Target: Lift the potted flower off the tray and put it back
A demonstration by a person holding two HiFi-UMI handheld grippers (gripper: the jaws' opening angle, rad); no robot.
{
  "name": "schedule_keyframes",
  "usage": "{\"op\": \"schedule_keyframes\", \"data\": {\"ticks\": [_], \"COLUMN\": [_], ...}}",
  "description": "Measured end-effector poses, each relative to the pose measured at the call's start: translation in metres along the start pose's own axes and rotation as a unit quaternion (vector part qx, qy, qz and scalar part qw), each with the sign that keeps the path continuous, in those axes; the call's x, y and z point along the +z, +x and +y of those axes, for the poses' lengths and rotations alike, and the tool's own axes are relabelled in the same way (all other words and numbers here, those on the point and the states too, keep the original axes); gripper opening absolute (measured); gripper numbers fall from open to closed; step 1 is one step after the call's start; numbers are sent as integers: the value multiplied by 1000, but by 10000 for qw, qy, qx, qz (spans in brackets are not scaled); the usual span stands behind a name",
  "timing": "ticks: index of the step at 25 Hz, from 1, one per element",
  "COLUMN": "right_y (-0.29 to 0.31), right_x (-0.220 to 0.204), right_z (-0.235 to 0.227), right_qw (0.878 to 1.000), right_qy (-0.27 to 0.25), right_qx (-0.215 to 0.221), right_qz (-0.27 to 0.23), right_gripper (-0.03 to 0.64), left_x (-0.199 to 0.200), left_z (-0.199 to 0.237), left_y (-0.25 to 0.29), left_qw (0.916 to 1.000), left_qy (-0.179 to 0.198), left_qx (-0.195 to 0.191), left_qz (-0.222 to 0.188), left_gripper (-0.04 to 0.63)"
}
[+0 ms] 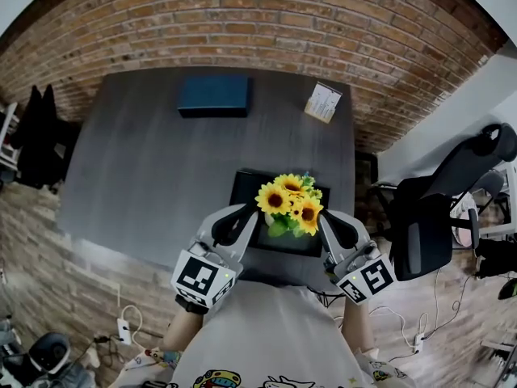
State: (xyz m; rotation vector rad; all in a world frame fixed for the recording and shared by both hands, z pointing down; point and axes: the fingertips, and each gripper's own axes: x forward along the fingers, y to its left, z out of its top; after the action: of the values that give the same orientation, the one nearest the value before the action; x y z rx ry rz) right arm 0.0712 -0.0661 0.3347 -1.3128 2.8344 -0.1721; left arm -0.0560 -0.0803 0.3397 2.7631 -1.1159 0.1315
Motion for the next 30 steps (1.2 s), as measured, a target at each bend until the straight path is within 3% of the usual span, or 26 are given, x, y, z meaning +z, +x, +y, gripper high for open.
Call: {"op": "schedule_keyframes", "data": {"ticks": [4,30], "right_y": [-2,0], "right_x": [-3,-8], "right_z": [-2,-12], "right_qw": [9999,9993], "right_qy": [135,225], "right_qx": [-82,-308], "right_qz": [13,28], "right_gripper": [2,0], "left_x": [0,-5], "left_z": [3,8], "left_y": [-2,5], "left_qw": [10000,10000], "left_qy": [-30,-25], "left_qx": [49,-45], "left_qz": [-26,24], "left_gripper": [2,5]}}
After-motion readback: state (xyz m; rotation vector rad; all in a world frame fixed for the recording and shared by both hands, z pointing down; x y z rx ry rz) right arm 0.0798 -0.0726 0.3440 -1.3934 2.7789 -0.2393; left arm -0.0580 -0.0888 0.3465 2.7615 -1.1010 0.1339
